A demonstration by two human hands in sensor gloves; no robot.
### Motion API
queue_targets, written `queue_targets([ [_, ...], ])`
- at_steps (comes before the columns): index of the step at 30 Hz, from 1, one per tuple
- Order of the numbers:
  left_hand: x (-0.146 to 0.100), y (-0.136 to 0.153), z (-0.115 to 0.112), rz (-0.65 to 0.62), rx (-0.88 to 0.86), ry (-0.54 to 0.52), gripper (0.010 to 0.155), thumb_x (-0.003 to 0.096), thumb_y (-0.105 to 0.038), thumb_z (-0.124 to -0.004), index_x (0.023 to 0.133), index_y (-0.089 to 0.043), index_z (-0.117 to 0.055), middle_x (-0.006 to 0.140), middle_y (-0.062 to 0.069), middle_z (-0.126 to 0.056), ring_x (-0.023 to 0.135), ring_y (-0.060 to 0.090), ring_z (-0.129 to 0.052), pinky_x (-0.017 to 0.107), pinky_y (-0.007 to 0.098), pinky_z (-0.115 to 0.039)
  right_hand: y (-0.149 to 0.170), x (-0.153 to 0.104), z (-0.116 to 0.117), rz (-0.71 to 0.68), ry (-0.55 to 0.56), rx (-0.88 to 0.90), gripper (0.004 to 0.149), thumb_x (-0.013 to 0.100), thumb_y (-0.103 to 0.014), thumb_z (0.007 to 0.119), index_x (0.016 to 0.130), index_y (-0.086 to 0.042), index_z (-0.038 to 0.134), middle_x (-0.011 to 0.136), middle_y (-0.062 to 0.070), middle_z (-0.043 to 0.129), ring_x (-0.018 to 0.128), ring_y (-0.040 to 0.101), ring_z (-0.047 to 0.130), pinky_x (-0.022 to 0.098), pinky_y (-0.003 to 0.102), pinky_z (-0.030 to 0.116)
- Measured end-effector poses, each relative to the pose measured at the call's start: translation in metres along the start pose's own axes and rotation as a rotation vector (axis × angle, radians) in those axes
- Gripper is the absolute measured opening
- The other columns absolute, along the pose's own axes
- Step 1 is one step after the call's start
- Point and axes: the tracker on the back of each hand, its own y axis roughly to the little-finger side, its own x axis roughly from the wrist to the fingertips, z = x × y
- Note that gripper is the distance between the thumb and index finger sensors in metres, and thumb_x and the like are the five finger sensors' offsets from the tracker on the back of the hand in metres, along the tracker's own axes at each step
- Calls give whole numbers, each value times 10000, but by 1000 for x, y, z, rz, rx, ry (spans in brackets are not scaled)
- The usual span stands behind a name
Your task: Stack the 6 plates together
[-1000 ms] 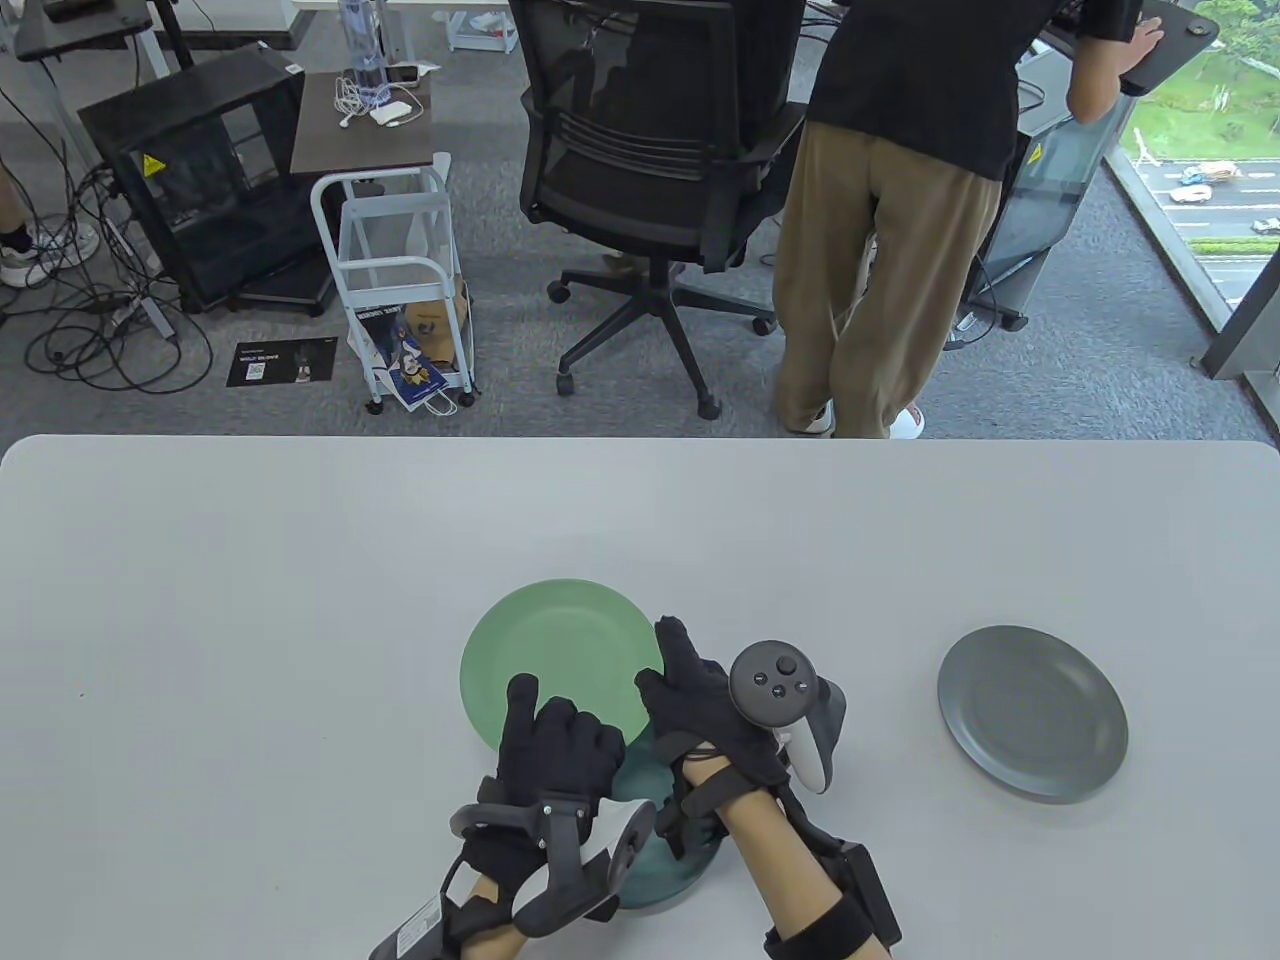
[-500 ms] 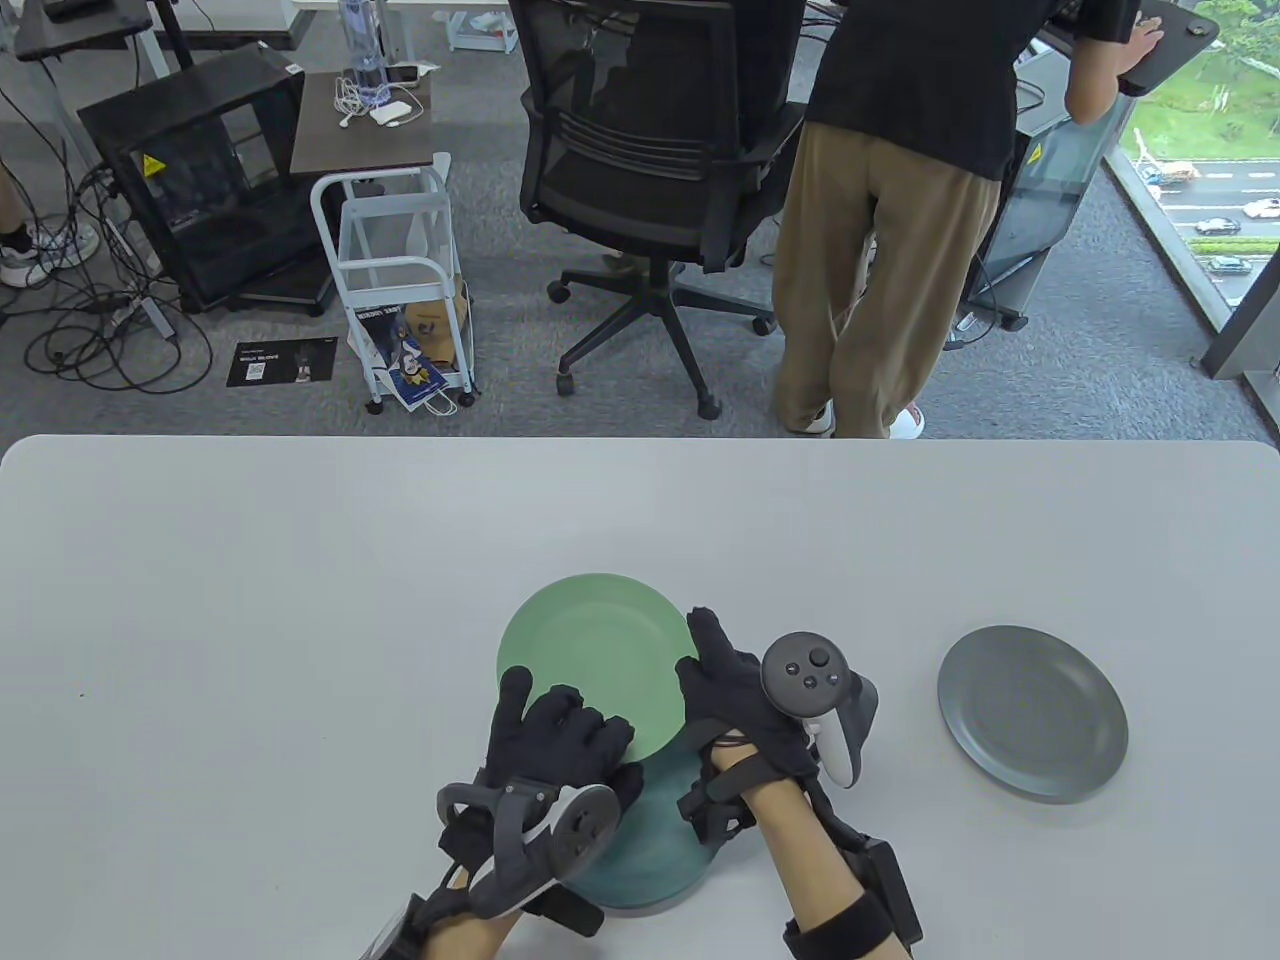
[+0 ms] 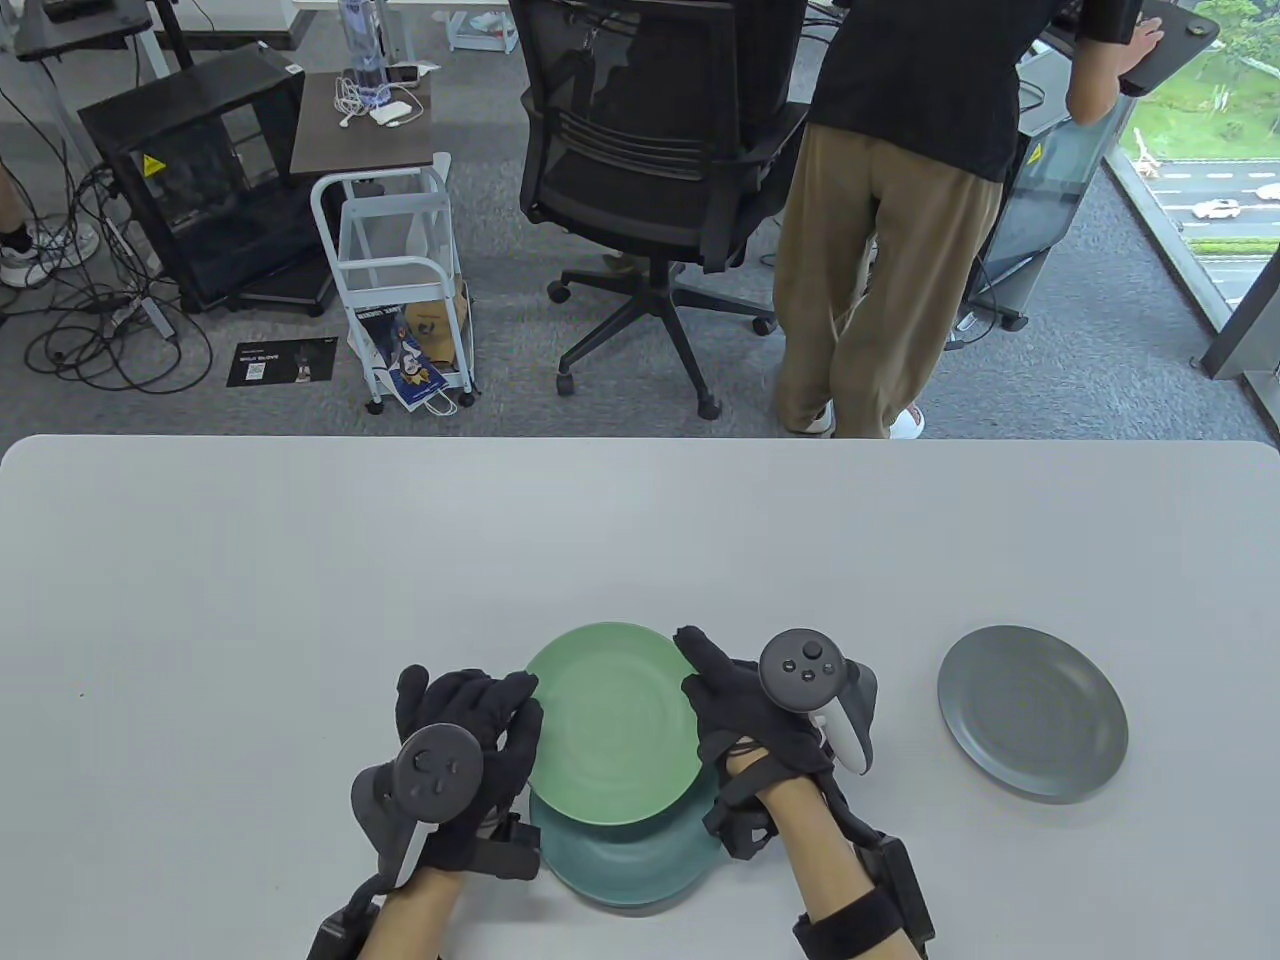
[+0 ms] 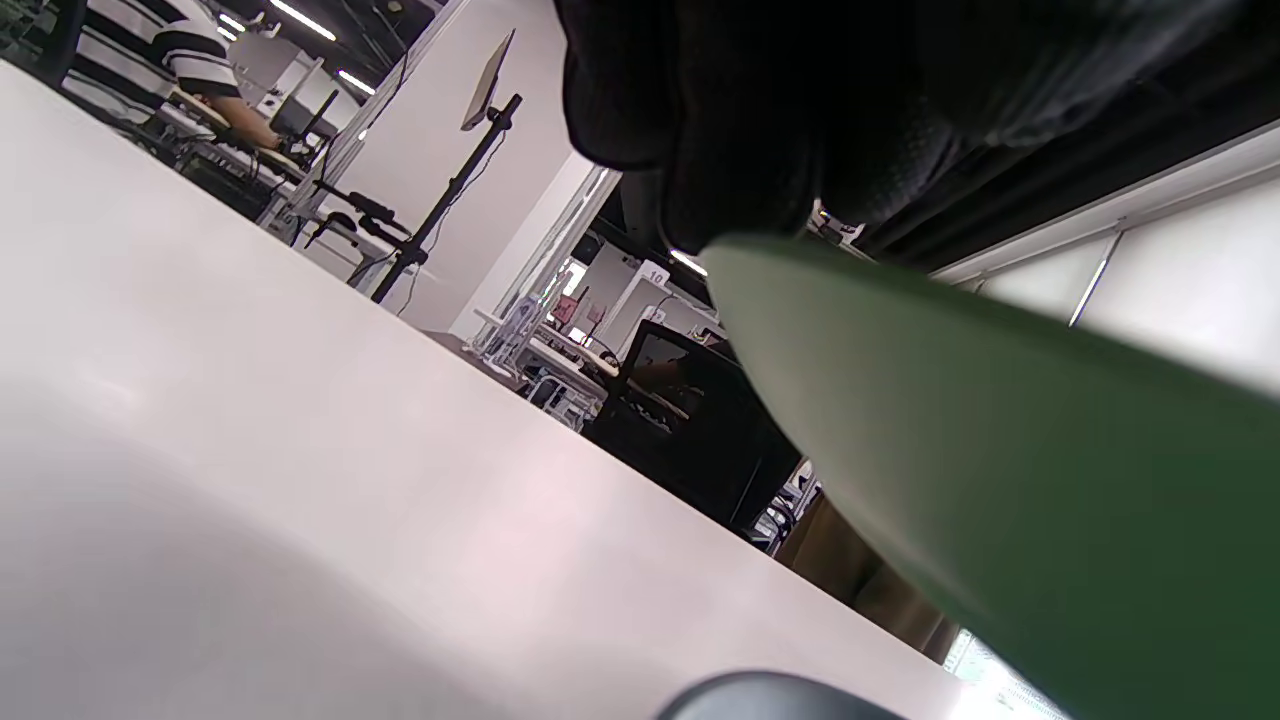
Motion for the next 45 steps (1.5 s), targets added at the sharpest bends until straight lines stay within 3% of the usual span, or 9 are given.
queue_targets([
  [10,7,24,-11,94,-39,56,451,373,-586,-749,786,-424,-831,777,-184,-929,937,63,-779,915,460,-314,6,-4,5,-73,-127,-56,474,550,-315,685,1016,-269,612,748,-2,936,925,275,679,759,564,428],
  [13,7,24,-12,95,-29,55,451,375,-586,-747,787,-424,-832,778,-184,-928,936,66,-780,914,460,-314,6,-7,4,-80,-95,-121,461,552,-339,692,1006,-281,644,822,-26,901,957,287,633,761,560,421],
  [17,6,24,-12,96,-25,59,451,376,-589,-745,787,-425,-831,777,-186,-929,936,64,-781,913,460,-317,11,-11,-3,-53,-34,-183,464,552,-410,701,1001,-295,669,1015,41,737,1010,332,490,767,571,360],
  [21,7,25,-11,106,-34,59,451,376,-588,-745,787,-424,-832,778,-184,-929,935,66,-782,912,462,-316,19,-18,-24,53,201,-421,541,535,-469,740,1024,-265,633,1041,60,710,1008,342,499,766,574,368],
  [25,8,26,-11,111,-43,61,451,376,-588,-745,787,-424,-833,777,-183,-931,935,66,-782,911,462,-316,37,-25,-51,272,371,-666,635,516,-508,775,1054,-248,561,1057,63,680,1001,350,522,763,577,385],
  [27,7,26,-11,115,-40,60,451,377,-588,-745,786,-422,-834,775,-183,-931,935,68,-782,910,464,-317,46,-28,-61,362,406,-732,673,505,-530,794,1061,-244,544,1064,71,671,995,374,544,758,591,396],
  [31,7,26,-10,119,-37,59,451,377,-589,-744,785,-420,-836,773,-181,-932,935,66,-782,907,466,-319,74,-31,-78,575,392,-861,762,484,-572,821,1081,-239,486,1098,89,621,997,415,557,750,618,408],
  [35,7,27,-11,122,-46,59,449,378,-588,-744,784,-421,-837,771,-180,-934,933,69,-783,904,467,-321,100,-36,-92,710,357,-773,773,477,-583,828,1084,-243,489,1109,101,613,998,450,553,748,632,406],
  [45,8,27,-11,115,-43,65,448,377,-590,-743,780,-420,-841,765,-178,-938,930,69,-788,903,468,-323,122,-42,-104,796,329,-638,753,480,-571,831,1077,-236,517,1101,94,599,986,439,582,749,621,422],
])
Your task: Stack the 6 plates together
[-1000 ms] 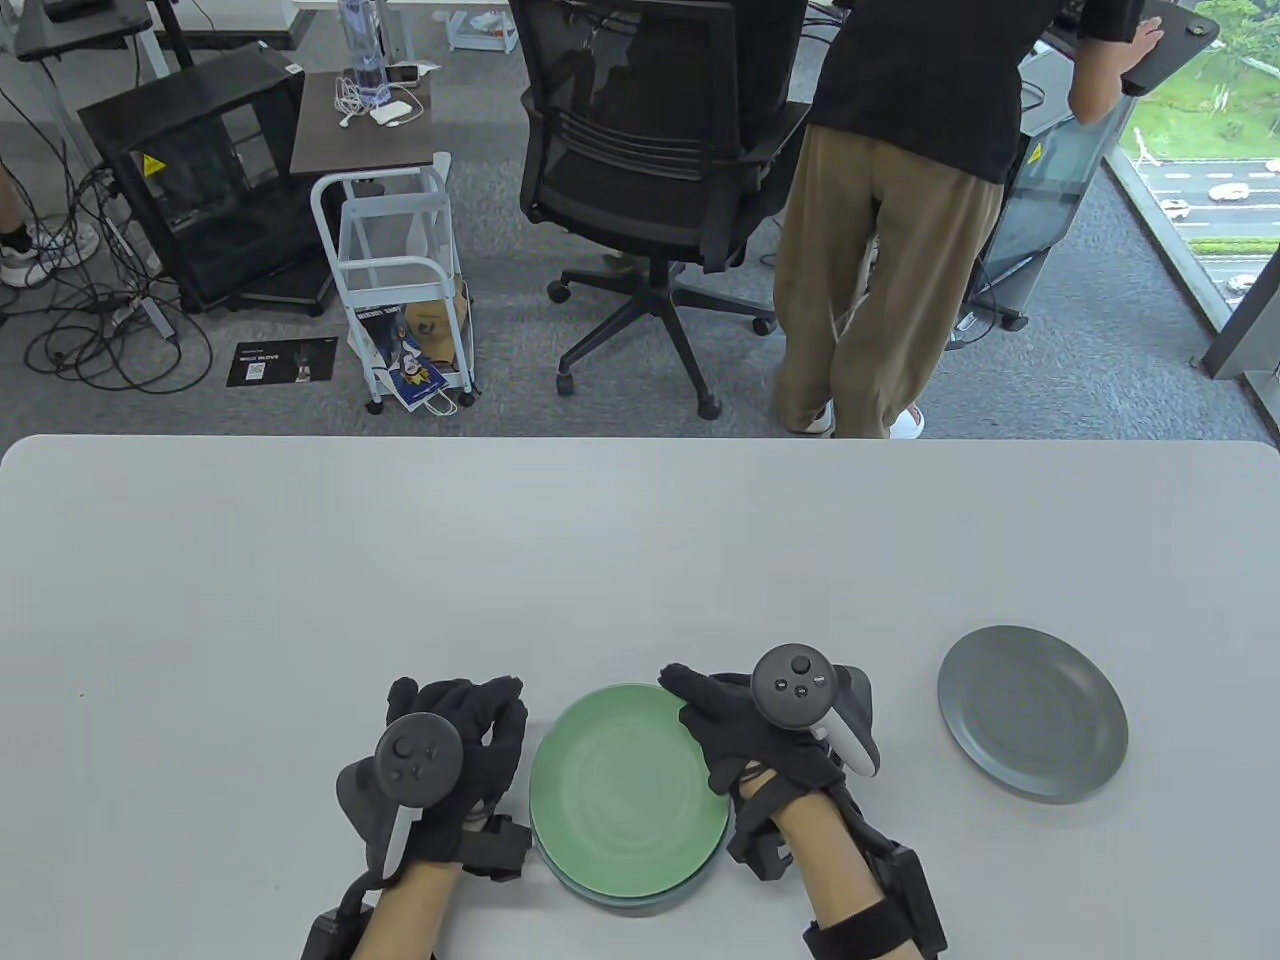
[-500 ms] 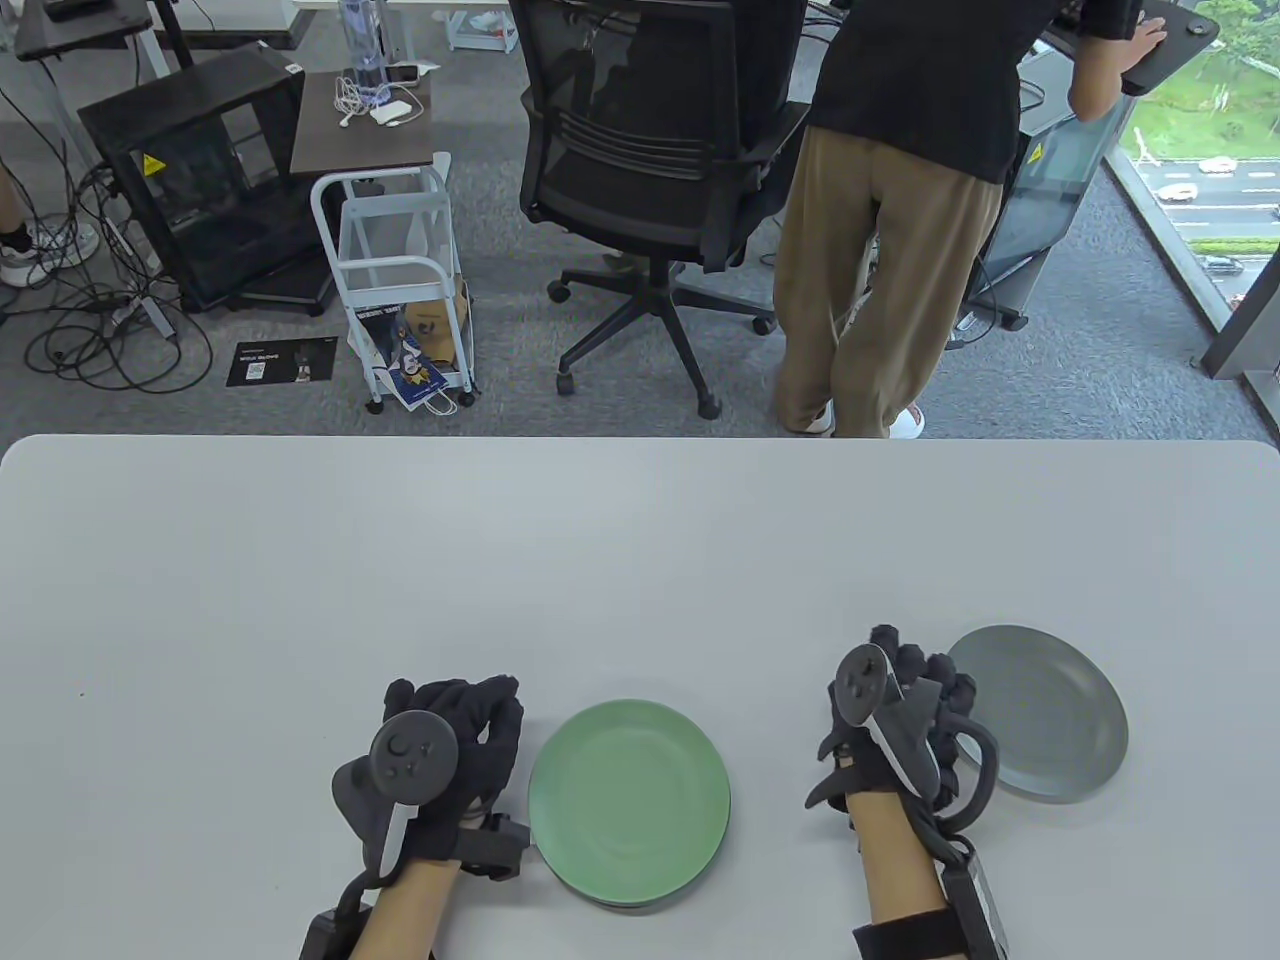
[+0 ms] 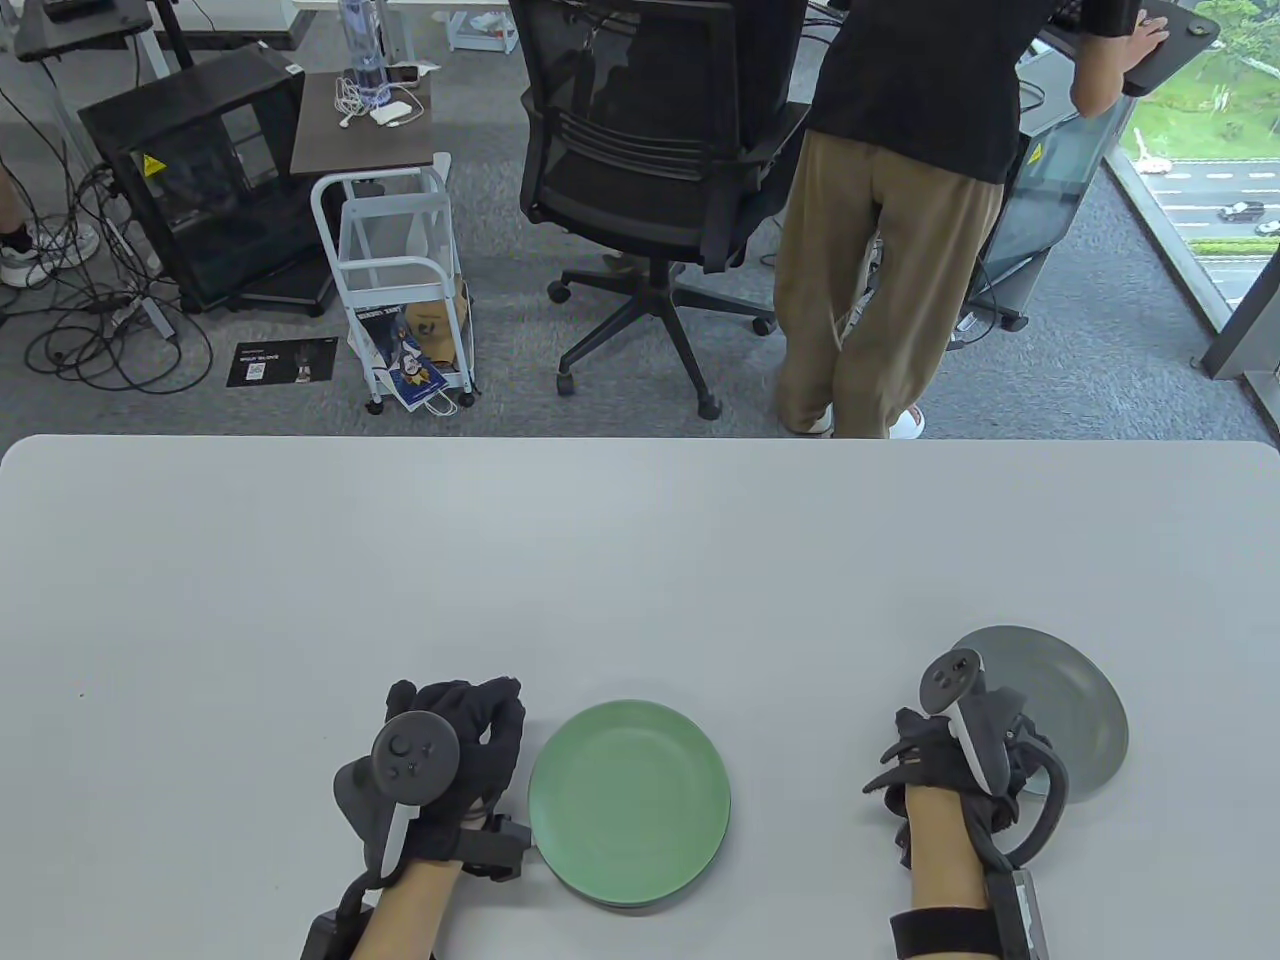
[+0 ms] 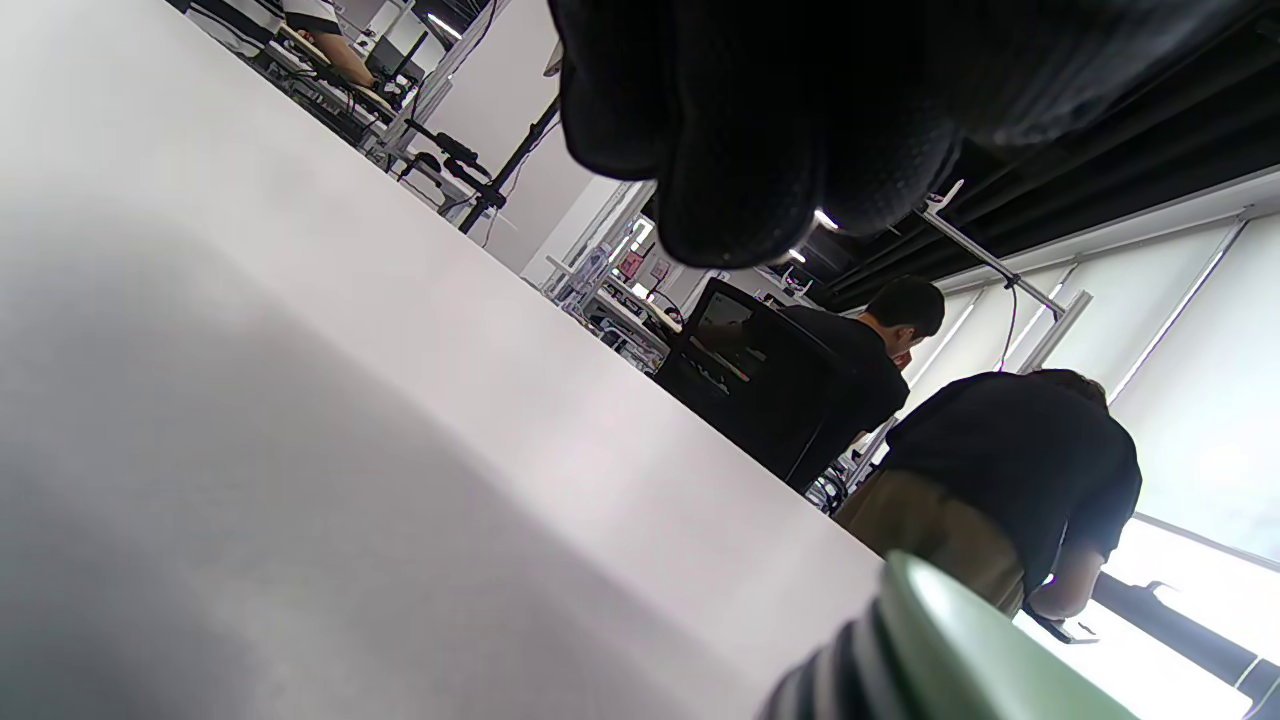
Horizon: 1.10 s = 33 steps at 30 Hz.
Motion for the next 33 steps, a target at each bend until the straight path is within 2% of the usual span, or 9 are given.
queue_targets([
  [14,0,0,-1,1,-7,9,447,377,-591,-743,775,-416,-846,760,-175,-941,927,70,-791,903,464,-323,2,4,-2,-7,82,-44,573,471,-497,867,976,-269,719,1003,56,734,890,324,778,727,530,595],
  [23,0,0,-2,2,-6,10,447,377,-592,-743,773,-416,-849,759,-175,-942,926,71,-793,902,466,-324,2,5,-2,-18,116,-43,534,465,-487,884,933,-256,770,943,42,800,868,315,811,718,527,618],
  [33,0,1,-2,6,-10,10,446,377,-591,-743,772,-415,-850,756,-174,-944,924,70,-794,902,466,-323,1,2,-3,-25,217,-43,452,464,-460,911,855,-244,841,817,-13,890,806,246,874,719,507,617],
])
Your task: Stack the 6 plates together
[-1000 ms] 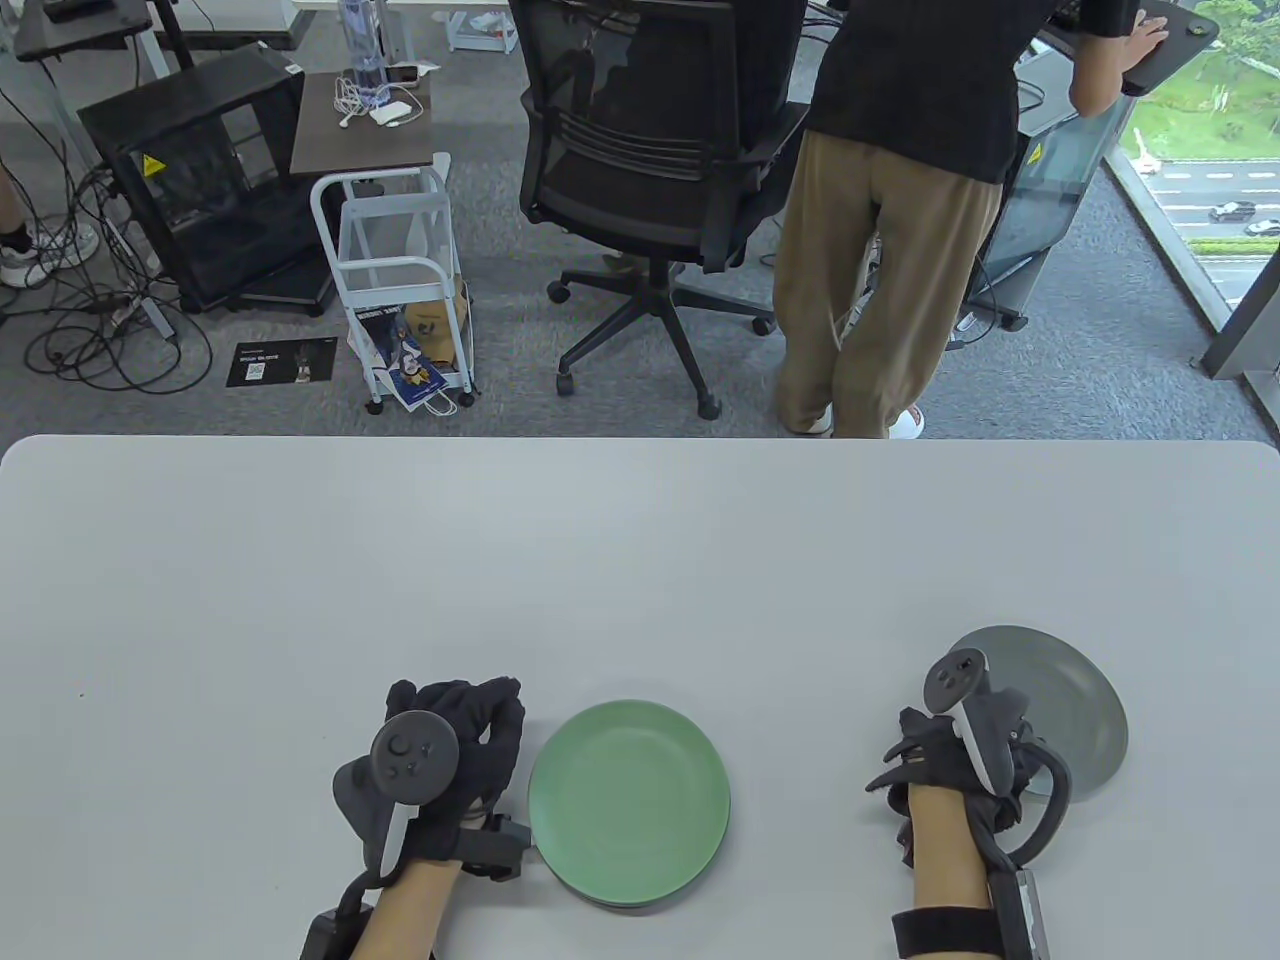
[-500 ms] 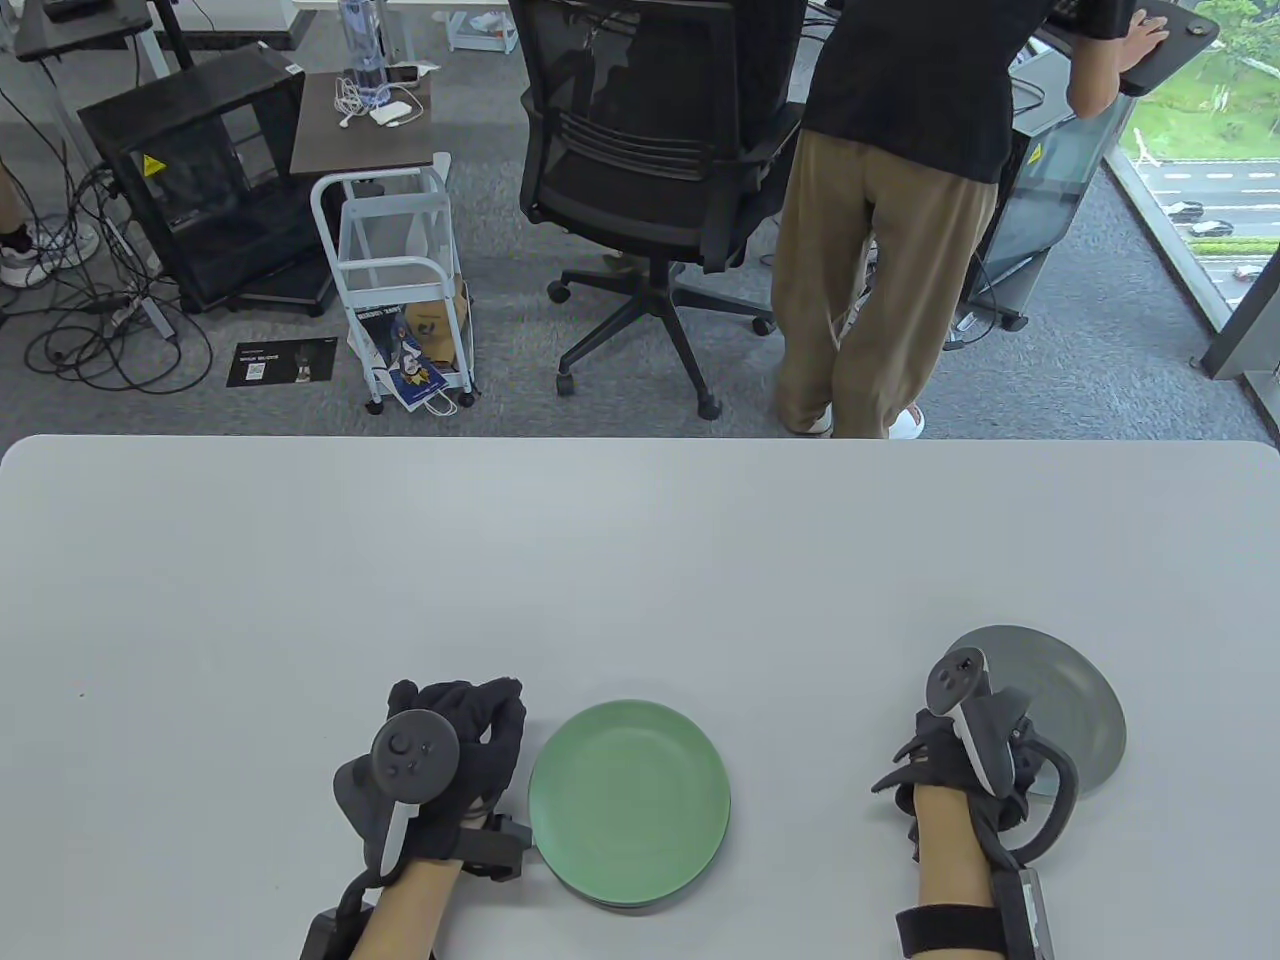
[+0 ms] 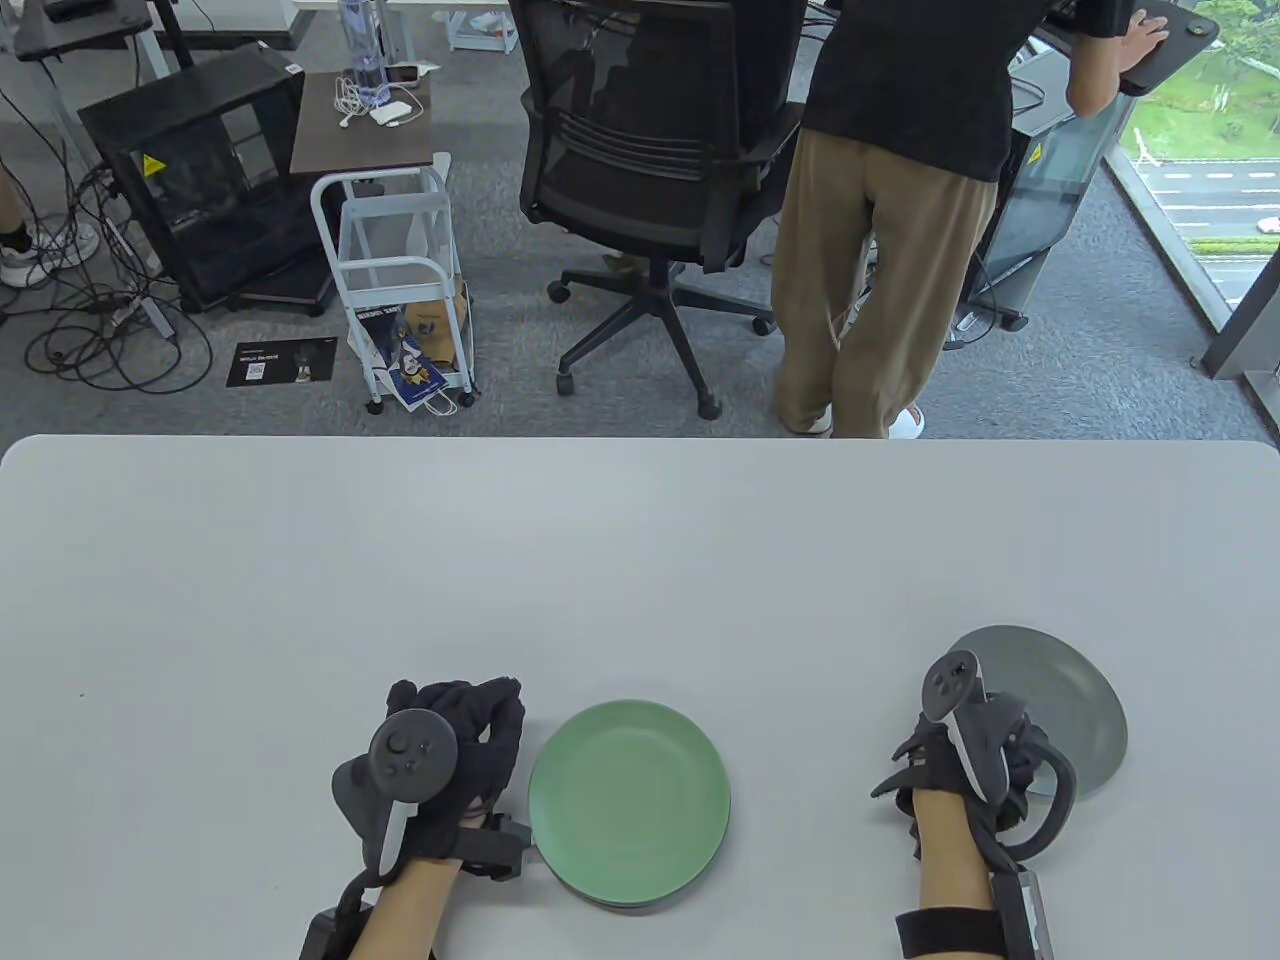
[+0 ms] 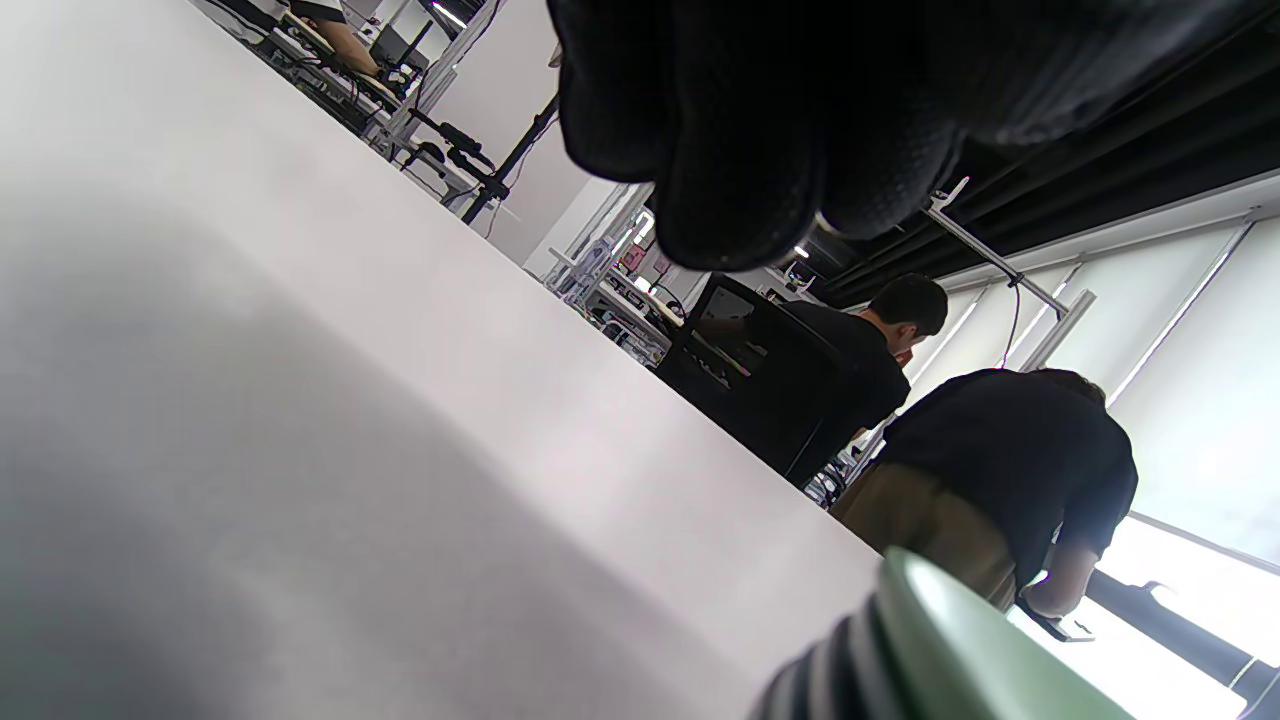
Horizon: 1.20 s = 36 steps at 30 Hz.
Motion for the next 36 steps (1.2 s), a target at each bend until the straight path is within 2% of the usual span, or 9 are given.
queue_targets([
  [6,0,1,1,2,-3,-4,446,377,-591,-742,773,-415,-849,757,-173,-943,926,70,-792,902,467,-321,3,-4,-5,11,114,14,407,451,-452,932,806,-263,866,752,-53,917,748,203,905,731,507,592],
  [10,0,1,1,5,-5,-5,446,378,-592,-742,774,-415,-849,757,-174,-943,926,70,-792,902,467,-321,4,-10,-10,-1,245,26,374,422,-423,968,761,-291,876,695,-90,923,704,170,914,731,497,593],
  [12,0,1,1,6,-6,-6,446,378,-592,-742,773,-414,-849,757,-174,-943,925,70,-793,902,467,-320,2,-14,-14,-25,327,38,375,403,-423,980,741,-292,883,663,-99,932,677,157,923,724,489,606],
  [18,1,3,2,17,-8,-4,447,378,-592,-742,773,-413,-850,758,-171,-943,927,73,-791,901,468,-319,-10,-25,-18,-127,424,67,369,379,-422,994,712,-307,886,641,-114,930,662,144,925,722,482,617],
  [36,4,5,10,61,-28,-28,473,378,-599,-739,801,-411,-839,737,-160,-979,913,76,-813,897,469,-326,-69,-67,-27,-490,519,149,368,380,-430,983,715,-321,876,647,-127,925,675,134,924,732,482,618],
])
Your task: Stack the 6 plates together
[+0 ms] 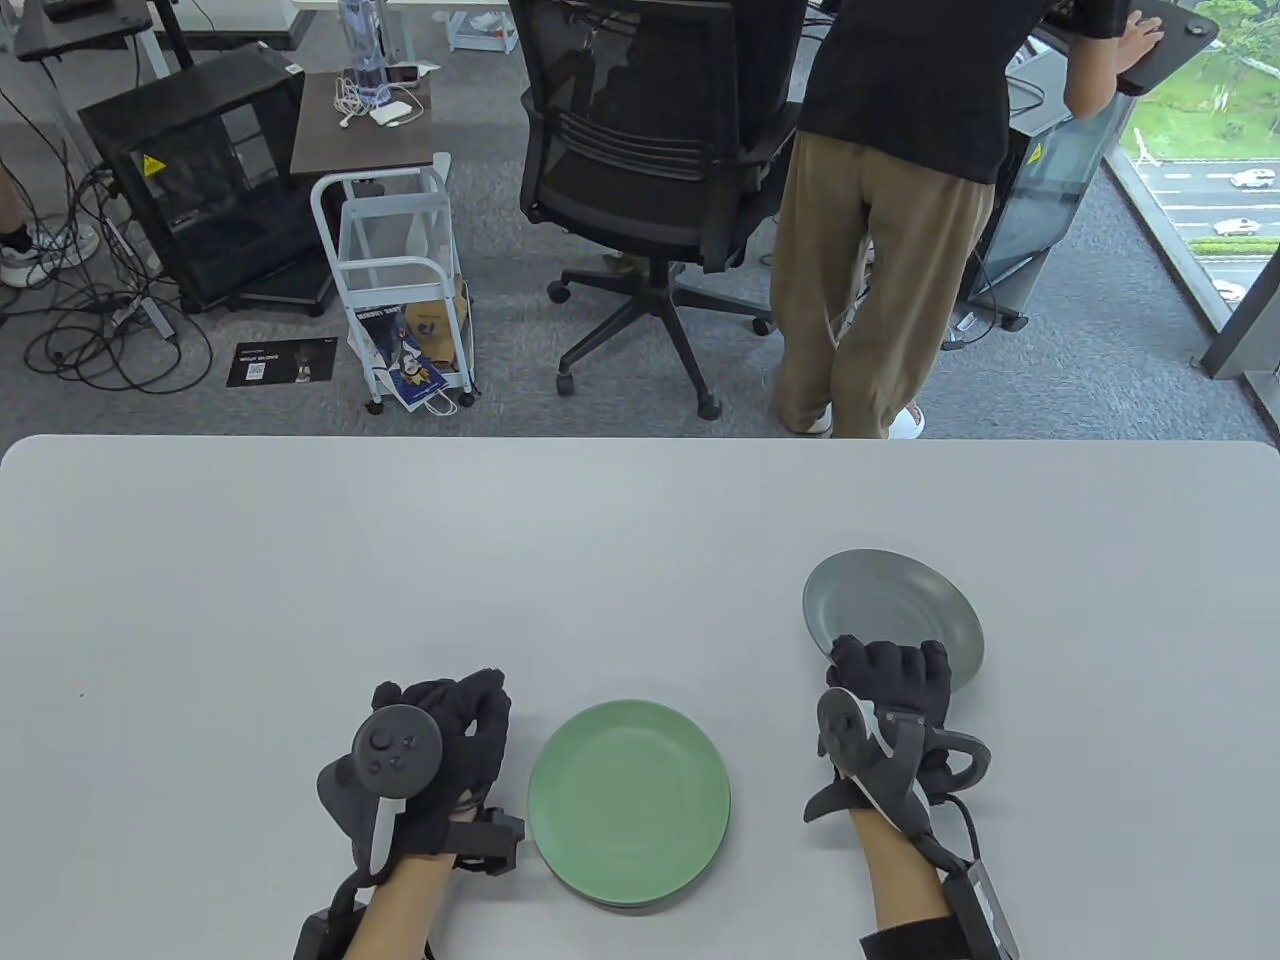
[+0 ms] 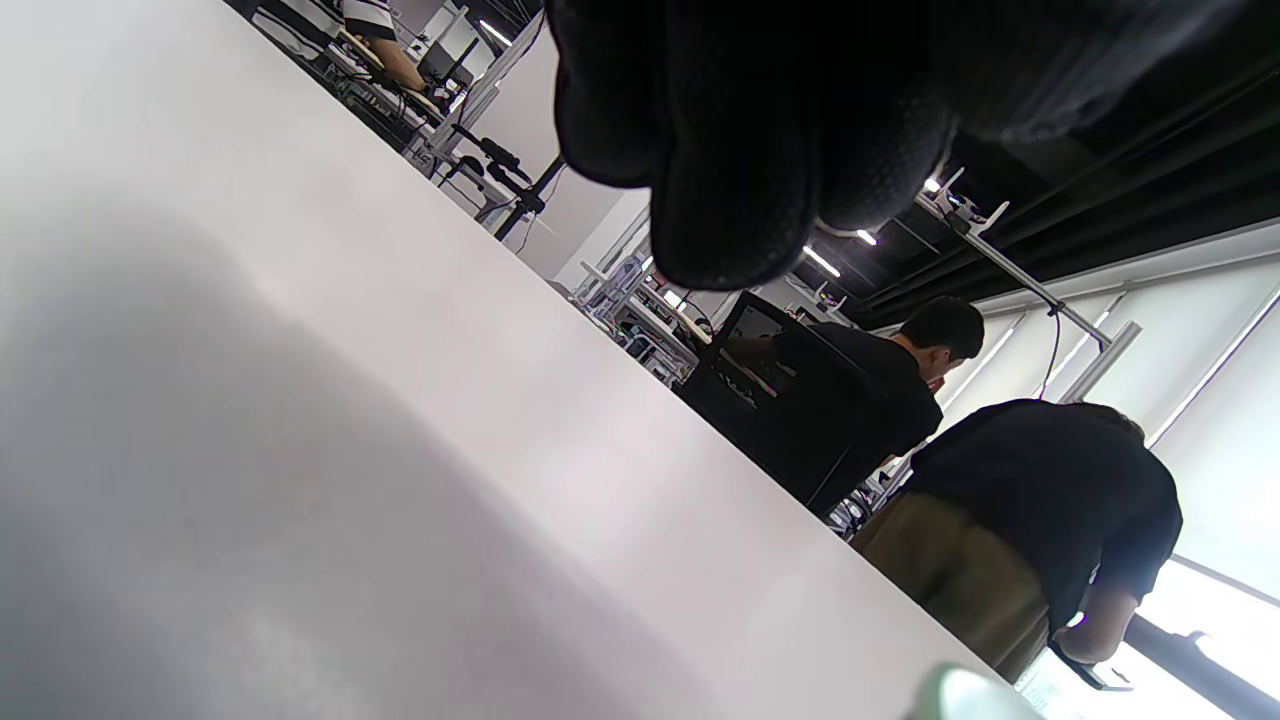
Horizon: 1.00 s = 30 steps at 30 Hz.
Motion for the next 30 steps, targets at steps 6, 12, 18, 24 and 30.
queue_targets([
  [6,1,-1,7,10,-45,-14,521,373,-608,-740,844,-395,-802,586,-147,-1022,815,67,-884,889,457,-368,-23,-2,-10,-85,16,43,367,382,-428,981,716,-321,876,649,-123,924,680,137,921,732,486,617],
  [12,1,-1,12,19,-85,-26,530,370,-616,-740,846,-390,-802,573,-151,-1027,794,63,-898,884,457,-383,-47,-5,-22,-176,43,78,364,383,-427,981,716,-324,875,653,-125,922,685,138,918,735,487,614],
  [18,2,0,14,34,-124,-4,542,367,-623,-740,851,-385,-800,555,-157,-1034,777,62,-911,873,460,-403,-70,-12,-33,-267,49,138,365,382,-430,981,715,-326,876,652,-125,922,680,136,919,734,486,617],
  [24,4,2,15,66,-220,46,581,364,-633,-741,880,-366,-774,555,-153,-1034,764,70,-916,863,466,-411,-96,-20,-46,-364,69,192,365,380,-430,981,715,-328,877,652,-125,923,679,135,919,735,485,617],
  [30,5,5,13,106,-283,94,625,365,-647,-736,907,-336,-743,569,-157,-1054,744,77,-938,845,465,-446,-119,-29,-54,-456,70,248,363,381,-430,981,714,-331,877,651,-127,923,681,134,920,737,485,617],
])
